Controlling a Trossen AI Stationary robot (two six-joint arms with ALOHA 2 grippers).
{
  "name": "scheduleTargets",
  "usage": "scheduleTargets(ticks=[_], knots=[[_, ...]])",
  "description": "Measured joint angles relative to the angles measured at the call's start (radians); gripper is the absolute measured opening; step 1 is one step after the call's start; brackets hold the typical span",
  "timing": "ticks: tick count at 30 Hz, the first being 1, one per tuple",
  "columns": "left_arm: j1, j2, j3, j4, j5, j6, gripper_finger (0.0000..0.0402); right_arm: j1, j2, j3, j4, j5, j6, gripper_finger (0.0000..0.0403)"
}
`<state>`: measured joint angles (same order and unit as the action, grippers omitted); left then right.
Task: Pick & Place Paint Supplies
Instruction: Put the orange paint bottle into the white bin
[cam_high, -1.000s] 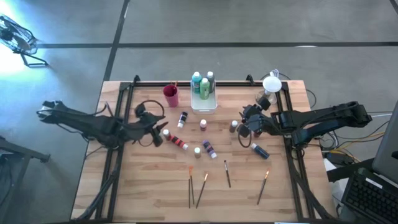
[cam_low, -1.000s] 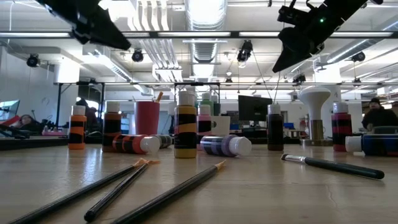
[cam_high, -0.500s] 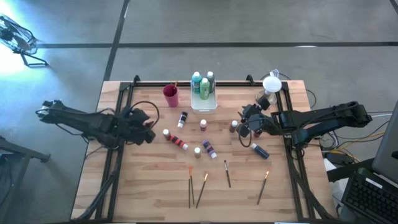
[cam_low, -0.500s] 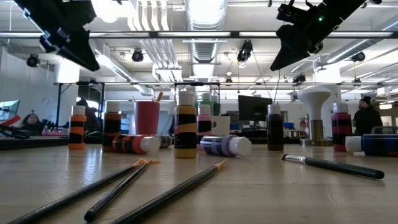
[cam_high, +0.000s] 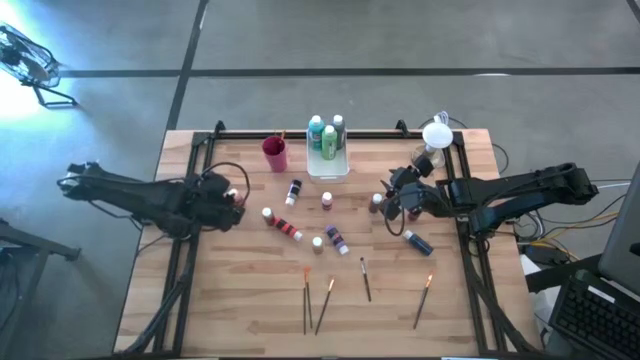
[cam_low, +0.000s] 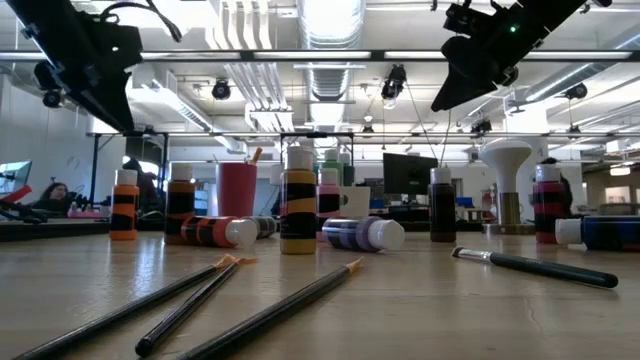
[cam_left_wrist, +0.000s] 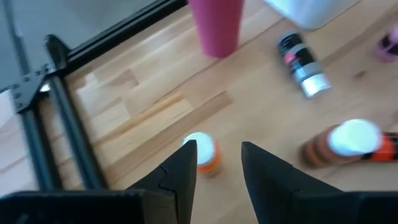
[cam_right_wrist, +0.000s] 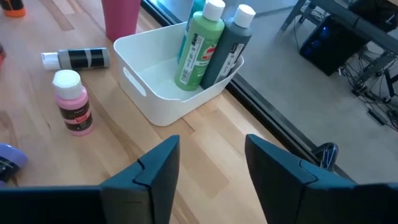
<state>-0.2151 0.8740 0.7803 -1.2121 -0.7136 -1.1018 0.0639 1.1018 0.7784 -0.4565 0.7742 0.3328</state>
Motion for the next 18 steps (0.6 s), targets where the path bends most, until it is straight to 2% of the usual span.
scheduleTargets(ticks=[3, 12, 18], knots=[[0.042, 0.021, 0.0, -0.018, 0.039, 0.0, 0.0136, 0.0, 0.0, 0.0, 0.0, 0.0, 0.0, 0.0185], [0.209, 0.076, 0.0, -0.016, 0.269, 0.08, 0.0185, 0.0, 0.0, 0.0, 0.005, 0.0, 0.0, 0.017], [0.263, 0.094, 0.0, -0.002, 0.28, 0.114, 0.0207, 0.0, 0.001, 0.0, 0.007, 0.0, 0.0, 0.0156]])
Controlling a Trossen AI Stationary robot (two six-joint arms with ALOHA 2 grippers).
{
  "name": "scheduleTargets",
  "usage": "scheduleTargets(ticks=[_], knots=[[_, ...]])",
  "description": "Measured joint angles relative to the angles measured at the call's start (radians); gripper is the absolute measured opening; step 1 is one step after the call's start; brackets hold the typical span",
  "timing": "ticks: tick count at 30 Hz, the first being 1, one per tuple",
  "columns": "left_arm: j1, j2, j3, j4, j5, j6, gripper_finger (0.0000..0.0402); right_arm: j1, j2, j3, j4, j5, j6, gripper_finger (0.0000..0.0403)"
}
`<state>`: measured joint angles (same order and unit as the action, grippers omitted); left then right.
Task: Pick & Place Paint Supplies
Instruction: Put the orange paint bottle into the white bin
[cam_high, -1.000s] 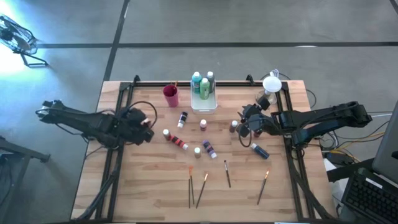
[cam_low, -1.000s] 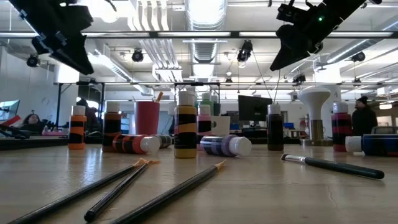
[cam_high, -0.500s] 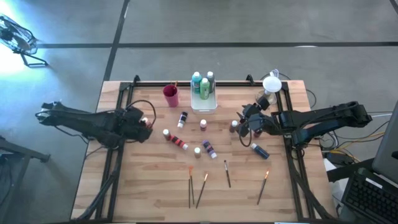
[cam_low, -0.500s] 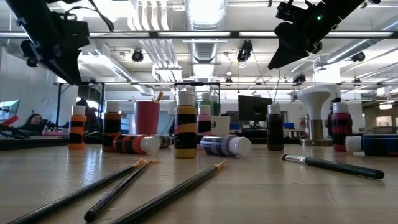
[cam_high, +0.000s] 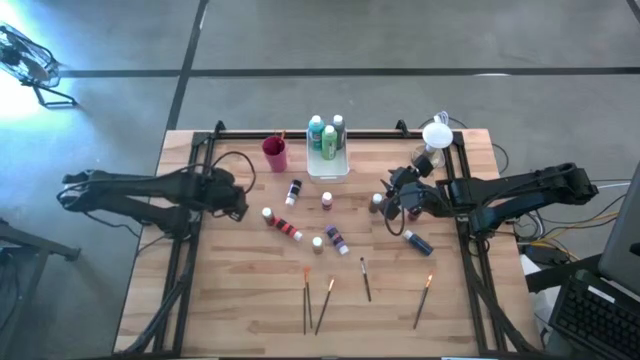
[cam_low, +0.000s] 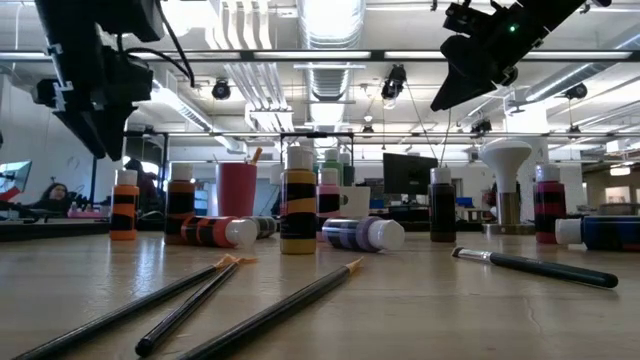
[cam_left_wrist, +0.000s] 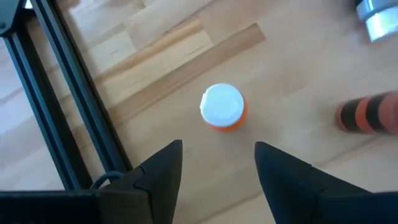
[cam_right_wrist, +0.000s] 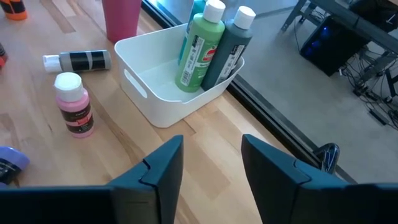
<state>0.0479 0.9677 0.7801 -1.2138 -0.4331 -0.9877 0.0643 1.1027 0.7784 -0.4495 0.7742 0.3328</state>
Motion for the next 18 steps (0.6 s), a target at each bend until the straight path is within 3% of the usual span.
scheduleTargets(ticks=[18], knots=[[0.137, 0.105, -0.001, 0.107, -0.006, 0.138, 0.0222, 0.001, 0.0, 0.0, 0.0, 0.0, -0.003, 0.014]])
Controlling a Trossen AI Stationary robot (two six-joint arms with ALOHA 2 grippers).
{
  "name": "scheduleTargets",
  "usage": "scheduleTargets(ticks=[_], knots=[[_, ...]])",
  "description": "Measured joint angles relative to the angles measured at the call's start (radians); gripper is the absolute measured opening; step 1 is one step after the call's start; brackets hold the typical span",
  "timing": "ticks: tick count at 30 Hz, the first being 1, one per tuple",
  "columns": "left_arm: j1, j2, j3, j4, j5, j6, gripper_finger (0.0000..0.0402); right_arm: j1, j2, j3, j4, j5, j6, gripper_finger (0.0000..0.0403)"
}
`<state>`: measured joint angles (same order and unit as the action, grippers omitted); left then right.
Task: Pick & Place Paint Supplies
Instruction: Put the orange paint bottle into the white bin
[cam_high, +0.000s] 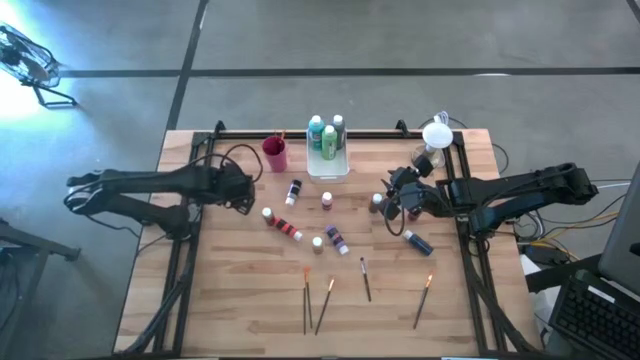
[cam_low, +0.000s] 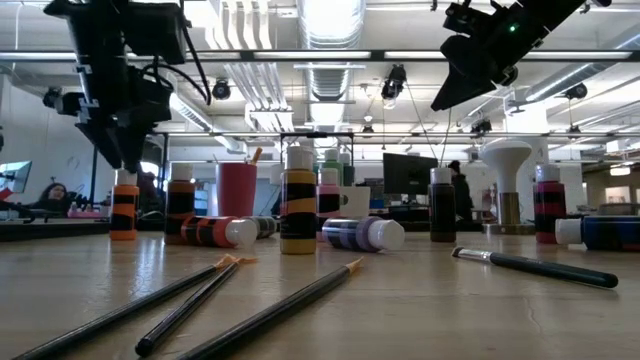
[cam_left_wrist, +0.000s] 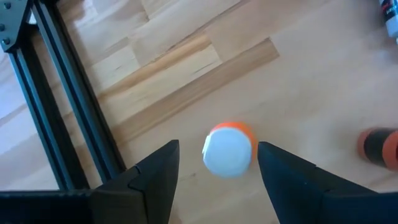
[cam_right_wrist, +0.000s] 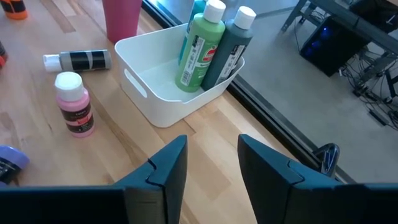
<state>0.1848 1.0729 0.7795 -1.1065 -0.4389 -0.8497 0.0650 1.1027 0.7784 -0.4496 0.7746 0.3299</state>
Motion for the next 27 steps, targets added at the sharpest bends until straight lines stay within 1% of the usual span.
scheduleTargets(ticks=[5, 11, 17, 21, 27], knots=[[0.023, 0.042, 0.0, 0.035, 0.007, 0.041, 0.022, 0.0, 0.0, 0.0, -0.007, 0.0, -0.001, 0.0157], [0.056, 0.084, -0.001, 0.034, 0.038, 0.071, 0.022, 0.0, 0.0, 0.0, -0.013, 0.0, -0.001, 0.0175], [0.067, 0.105, 0.0, 0.042, 0.046, 0.091, 0.022, 0.0, 0.0, 0.0, -0.014, 0.0, -0.001, 0.0187], [0.069, 0.109, -0.003, 0.039, 0.07, 0.097, 0.022, 0.0, 0.0, 0.0, -0.014, 0.001, -0.001, 0.0184], [0.073, 0.108, -0.024, 0.062, 0.09, 0.102, 0.022, 0.0, 0.0, 0.0, -0.015, 0.002, -0.001, 0.0164]])
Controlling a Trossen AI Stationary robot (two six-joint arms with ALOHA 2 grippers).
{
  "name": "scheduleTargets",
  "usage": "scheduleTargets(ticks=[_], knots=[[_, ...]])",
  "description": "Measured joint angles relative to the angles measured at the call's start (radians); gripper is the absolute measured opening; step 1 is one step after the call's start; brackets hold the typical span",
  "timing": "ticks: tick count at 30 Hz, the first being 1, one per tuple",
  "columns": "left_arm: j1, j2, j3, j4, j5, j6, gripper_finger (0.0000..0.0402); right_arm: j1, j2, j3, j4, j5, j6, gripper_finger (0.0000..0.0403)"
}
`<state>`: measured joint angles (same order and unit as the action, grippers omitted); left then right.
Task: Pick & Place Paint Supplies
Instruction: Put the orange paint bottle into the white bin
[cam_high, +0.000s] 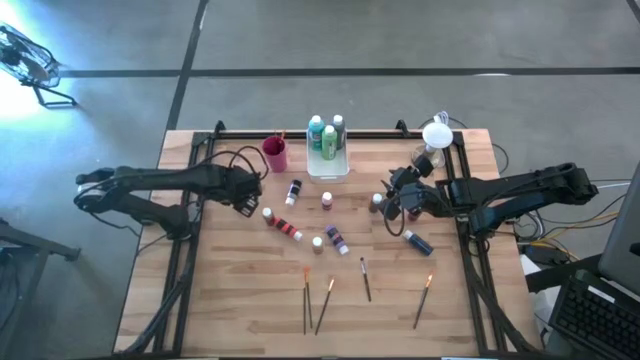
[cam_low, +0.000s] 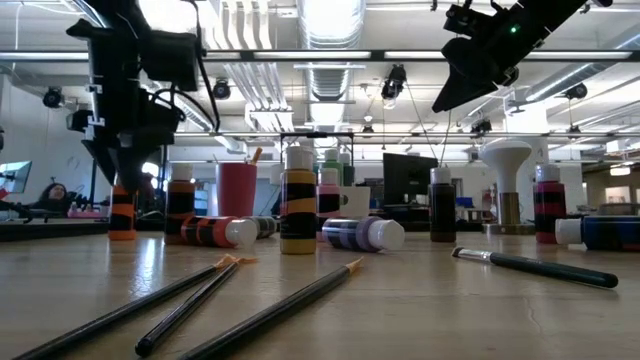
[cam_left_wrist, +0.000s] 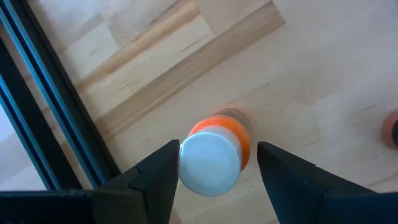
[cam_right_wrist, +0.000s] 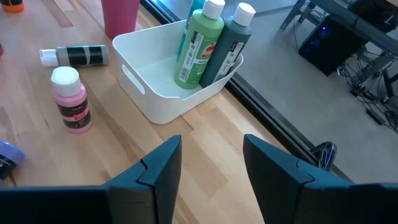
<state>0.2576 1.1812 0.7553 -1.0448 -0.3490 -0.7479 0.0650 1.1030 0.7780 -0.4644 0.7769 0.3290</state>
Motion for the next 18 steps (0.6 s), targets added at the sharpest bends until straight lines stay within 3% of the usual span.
scheduleTargets(ticks=[18], knots=[[0.023, -0.053, -0.031, 0.028, 0.012, 0.048, 0.0209, -0.001, 0.0, 0.0, -0.002, 0.0, 0.003, 0.0124]])
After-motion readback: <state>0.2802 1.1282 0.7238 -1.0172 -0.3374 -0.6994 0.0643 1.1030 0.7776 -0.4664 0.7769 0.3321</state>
